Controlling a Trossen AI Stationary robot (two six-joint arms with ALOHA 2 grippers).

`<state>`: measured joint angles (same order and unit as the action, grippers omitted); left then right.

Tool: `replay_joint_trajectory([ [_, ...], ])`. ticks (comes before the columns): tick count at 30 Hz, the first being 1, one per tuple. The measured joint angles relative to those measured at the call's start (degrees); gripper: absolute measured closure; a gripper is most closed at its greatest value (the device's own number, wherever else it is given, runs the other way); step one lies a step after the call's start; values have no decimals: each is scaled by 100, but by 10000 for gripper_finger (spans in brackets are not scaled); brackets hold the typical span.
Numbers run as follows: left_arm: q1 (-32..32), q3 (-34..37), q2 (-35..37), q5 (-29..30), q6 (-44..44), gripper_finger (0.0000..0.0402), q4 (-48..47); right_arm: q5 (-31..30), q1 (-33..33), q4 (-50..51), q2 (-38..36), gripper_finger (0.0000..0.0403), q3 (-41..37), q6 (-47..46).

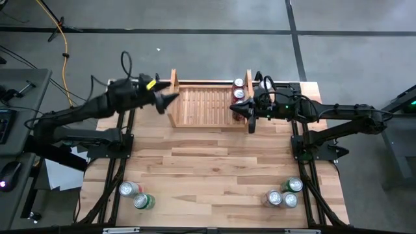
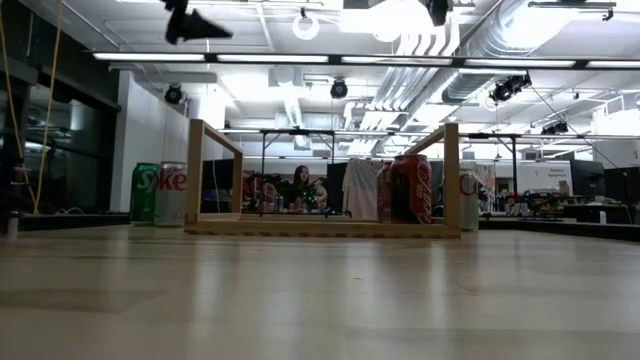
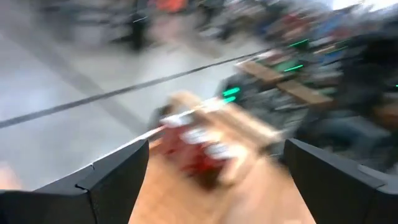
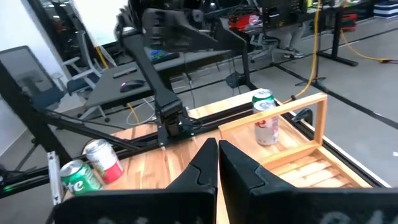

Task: Place canned beverage on shelf
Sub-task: Put the top left red-silver soda can on the shelf

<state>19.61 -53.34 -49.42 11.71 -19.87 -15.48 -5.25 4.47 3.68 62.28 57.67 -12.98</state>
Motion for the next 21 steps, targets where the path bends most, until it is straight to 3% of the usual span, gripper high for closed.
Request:
replay_joint_trajectory([
  [6, 1519, -1685, -1071, 62, 230, 37, -3326, -253, 0, -2, 0, 402, 0, -204],
  [10, 2498, -2102, -1959, 57, 673, 37, -4722, -279, 0, 0, 0, 402, 1, -267],
  [15, 3210, -2057, -2737, -439, 973, 37, -4978, -278, 0, 44, 2, 402, 0, -508],
  [21, 3399, -2059, -3351, -572, 1518, 37, -4761, -280, 0, 42, 2, 402, 2, -590],
])
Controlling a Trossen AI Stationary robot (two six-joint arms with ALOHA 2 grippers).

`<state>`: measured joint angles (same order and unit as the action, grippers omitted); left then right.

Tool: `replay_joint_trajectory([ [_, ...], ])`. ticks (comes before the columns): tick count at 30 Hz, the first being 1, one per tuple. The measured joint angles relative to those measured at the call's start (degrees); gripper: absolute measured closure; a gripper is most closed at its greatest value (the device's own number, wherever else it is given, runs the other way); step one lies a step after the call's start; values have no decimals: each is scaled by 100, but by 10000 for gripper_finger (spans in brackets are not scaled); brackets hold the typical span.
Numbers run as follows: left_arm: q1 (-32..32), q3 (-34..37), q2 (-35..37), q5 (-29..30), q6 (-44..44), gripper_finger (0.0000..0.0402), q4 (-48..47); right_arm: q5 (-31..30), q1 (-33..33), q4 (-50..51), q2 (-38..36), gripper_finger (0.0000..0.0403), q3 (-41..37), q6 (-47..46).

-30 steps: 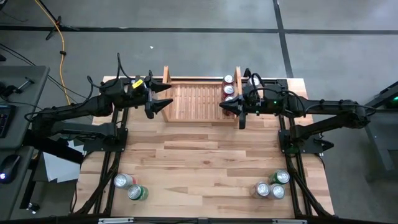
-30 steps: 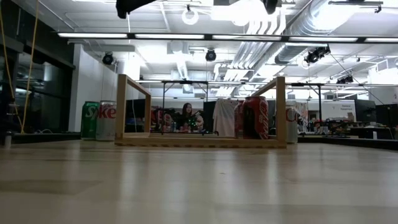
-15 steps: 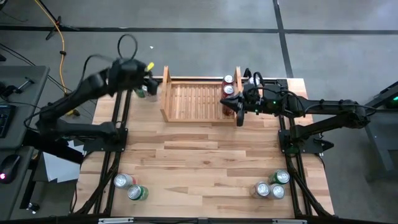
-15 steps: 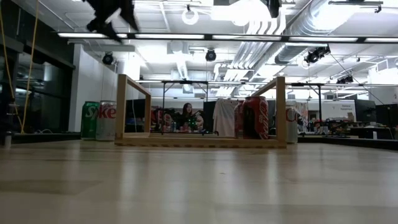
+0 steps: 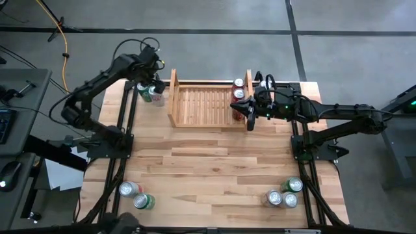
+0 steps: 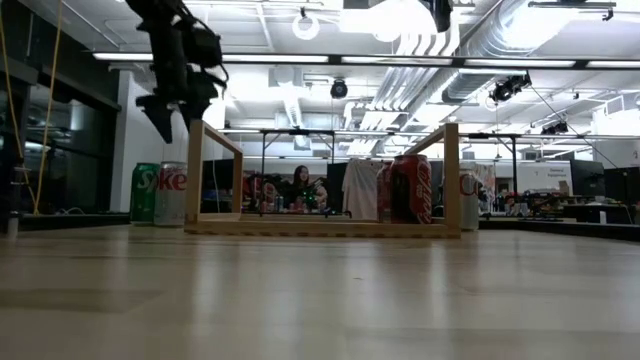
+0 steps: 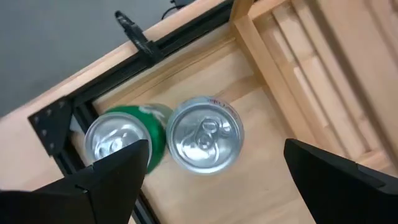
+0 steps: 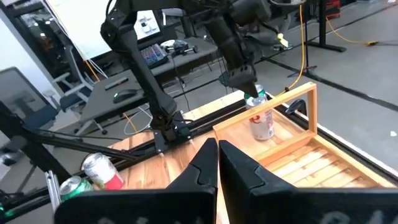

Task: Place canned beverage on shelf
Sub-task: Put the top left red-silver soda can on the shelf

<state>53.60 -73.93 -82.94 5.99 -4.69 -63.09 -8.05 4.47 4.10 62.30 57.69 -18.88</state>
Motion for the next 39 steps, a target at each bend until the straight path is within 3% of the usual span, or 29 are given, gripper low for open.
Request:
replay_joint_trajectory([
  [16, 3, 0, -831, -41, 1806, 37, 2, 1, -1, 100, 0, 402, 0, -64],
  [30, 1, -2, -1501, 143, 1869, 37, -22, 0, 0, 105, 0, 402, 0, -65],
  [39, -12, -2, -1574, 138, 1788, 38, -43, -55, 0, 126, 0, 402, 0, -63],
])
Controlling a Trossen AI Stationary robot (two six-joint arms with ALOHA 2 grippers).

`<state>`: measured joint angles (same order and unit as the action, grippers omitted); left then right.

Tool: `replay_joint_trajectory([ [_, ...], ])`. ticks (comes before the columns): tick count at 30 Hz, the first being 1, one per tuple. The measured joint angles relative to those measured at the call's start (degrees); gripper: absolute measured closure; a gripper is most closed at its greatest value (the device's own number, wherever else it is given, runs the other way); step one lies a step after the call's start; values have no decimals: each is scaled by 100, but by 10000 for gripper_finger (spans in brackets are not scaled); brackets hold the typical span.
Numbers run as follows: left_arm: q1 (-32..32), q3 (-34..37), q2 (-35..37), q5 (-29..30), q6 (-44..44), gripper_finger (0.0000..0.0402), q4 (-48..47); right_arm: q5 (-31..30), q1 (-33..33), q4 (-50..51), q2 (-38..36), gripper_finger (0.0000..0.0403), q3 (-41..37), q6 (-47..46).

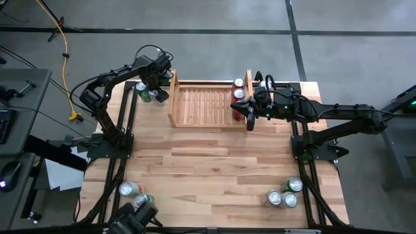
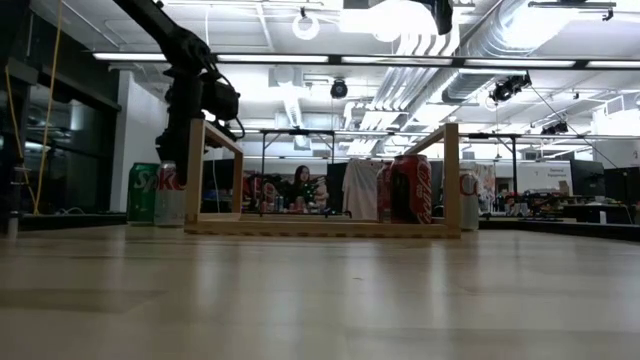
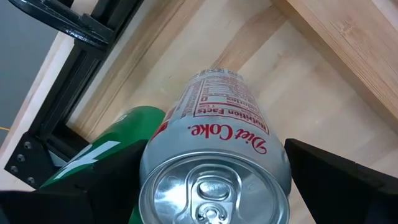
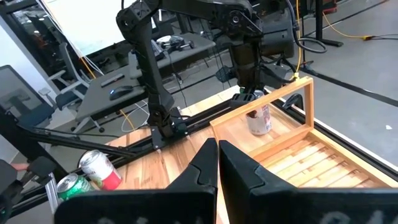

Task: Place canned beverage on shelf
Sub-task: Put the top left red-silver soda can on the shelf

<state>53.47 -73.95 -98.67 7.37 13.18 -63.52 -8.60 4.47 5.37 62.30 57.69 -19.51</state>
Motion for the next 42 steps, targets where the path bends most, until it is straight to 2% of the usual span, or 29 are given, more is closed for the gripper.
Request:
replay_joint_trajectory([
  [3, 0, 0, 0, 0, -5, 56, -10, -2, 0, 0, 0, 402, 0, 0],
  [7, 0, -4, 12, -3, -107, 115, -109, -4, -1, 0, 0, 402, 0, -1],
  [16, -2, -352, 294, 175, -410, 118, -654, -4, 0, 0, 0, 402, 0, 0],
  [29, -170, -1864, 1412, 285, -1436, 118, -1363, -7, 0, 0, 0, 402, 0, -6],
  [36, -994, -2784, 1875, 46, -1569, 118, -1165, -37, 2, -1, 0, 402, 0, -4],
  [42, -2197, -3715, 1415, 121, -1599, 118, -794, -335, 2, -2, 0, 402, 0, -28],
])
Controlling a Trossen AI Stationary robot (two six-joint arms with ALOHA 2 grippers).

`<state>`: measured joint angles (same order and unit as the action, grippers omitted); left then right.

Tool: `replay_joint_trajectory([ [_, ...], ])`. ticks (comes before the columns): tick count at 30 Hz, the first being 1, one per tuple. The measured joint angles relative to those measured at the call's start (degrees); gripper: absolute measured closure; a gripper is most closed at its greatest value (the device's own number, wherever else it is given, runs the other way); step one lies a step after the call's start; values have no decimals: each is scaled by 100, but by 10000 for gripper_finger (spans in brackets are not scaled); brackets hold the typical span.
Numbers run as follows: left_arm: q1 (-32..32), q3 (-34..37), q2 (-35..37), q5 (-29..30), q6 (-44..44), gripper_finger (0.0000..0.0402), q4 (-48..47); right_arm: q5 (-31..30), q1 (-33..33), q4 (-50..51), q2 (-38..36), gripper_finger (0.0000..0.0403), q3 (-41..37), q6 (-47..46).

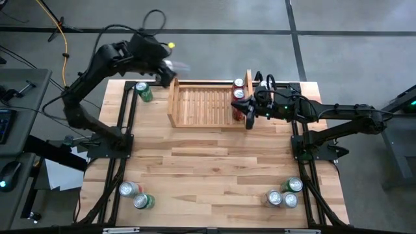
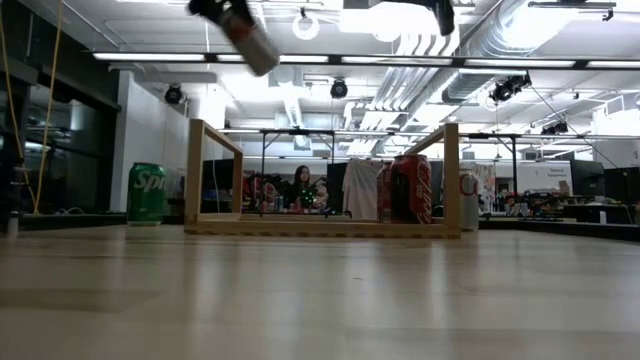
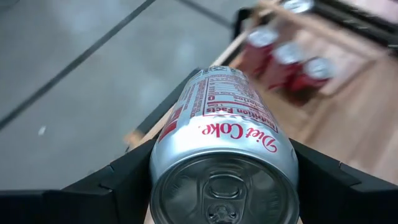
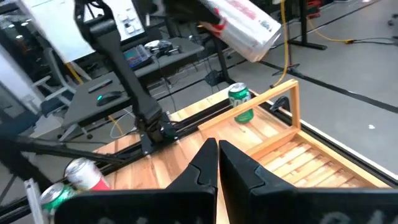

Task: Place canned beverage on shelf
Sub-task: Put the top left red-silver soda can on the shelf

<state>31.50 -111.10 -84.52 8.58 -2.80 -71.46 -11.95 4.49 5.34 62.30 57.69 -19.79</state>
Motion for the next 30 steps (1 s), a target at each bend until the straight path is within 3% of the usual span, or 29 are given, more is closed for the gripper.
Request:
replay_joint_trajectory([
  [5, -574, -1295, -1076, 136, 324, 118, -90, -505, 0, -1, 0, 402, 0, -411],
  [10, -681, -2352, -2192, 207, 781, 118, -553, -1002, 0, 0, 0, 402, 0, -838],
  [19, -709, -2272, -3376, -659, 1149, 118, -504, -1010, -4, 360, 0, 402, 0, -1161],
  [30, -754, -2271, -4434, -675, 1261, 118, -468, -996, -15, 1499, 0, 402, 0, -2030],
])
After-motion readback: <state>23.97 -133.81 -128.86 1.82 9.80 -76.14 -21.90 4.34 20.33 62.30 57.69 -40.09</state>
